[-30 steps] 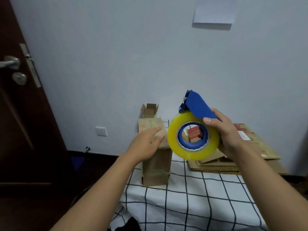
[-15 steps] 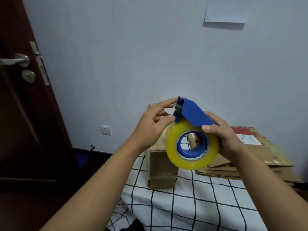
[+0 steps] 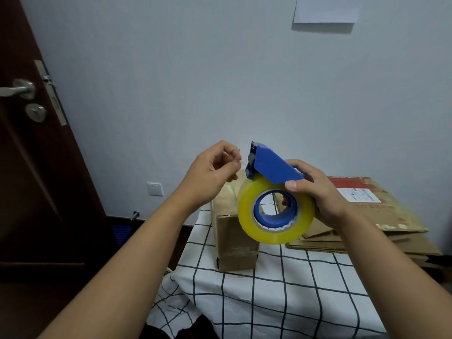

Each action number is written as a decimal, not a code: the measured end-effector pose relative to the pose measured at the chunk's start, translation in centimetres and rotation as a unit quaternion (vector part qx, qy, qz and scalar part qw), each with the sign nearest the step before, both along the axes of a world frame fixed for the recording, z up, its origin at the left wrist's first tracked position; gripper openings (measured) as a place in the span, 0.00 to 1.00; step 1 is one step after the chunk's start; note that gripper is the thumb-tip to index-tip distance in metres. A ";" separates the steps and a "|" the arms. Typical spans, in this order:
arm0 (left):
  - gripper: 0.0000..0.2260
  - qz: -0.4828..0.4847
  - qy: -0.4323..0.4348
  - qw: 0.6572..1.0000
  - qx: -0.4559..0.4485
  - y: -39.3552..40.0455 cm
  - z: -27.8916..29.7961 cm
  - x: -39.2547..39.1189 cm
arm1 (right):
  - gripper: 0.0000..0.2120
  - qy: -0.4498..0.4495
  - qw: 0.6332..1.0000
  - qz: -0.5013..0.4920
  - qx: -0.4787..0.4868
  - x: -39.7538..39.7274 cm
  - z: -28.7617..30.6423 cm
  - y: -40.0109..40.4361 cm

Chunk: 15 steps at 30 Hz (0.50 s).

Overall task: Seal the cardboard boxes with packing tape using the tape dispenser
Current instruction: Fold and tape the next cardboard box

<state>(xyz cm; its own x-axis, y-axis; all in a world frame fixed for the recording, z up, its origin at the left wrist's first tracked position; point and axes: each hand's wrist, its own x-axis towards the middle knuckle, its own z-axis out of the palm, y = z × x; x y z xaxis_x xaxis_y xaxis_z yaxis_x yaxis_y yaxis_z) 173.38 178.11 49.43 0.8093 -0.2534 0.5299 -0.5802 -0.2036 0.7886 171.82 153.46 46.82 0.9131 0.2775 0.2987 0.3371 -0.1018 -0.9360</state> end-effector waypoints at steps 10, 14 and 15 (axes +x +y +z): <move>0.04 -0.073 0.167 0.983 0.019 1.4 -0.6 0.9 | 0.32 -0.067 0.990 -0.031 -0.119 -1.3 -0.3 -0.3; 0.10 -0.092 0.264 0.960 -0.035 1.5 -0.6 1.2 | 0.30 -0.080 0.988 -0.023 -0.133 -2.0 -0.4 -0.3; 0.11 -0.090 0.283 0.954 -0.049 1.4 -0.5 1.2 | 0.30 -0.084 0.987 -0.022 -0.137 -2.1 -0.4 -0.4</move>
<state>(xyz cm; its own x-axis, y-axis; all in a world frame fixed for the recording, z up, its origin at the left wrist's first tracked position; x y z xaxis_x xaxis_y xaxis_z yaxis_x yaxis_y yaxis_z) 174.62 179.53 48.89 0.9209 -0.3865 0.0500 -0.0756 -0.0512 0.9958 169.76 153.04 46.38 0.8700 0.3304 0.3660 0.4748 -0.3612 -0.8025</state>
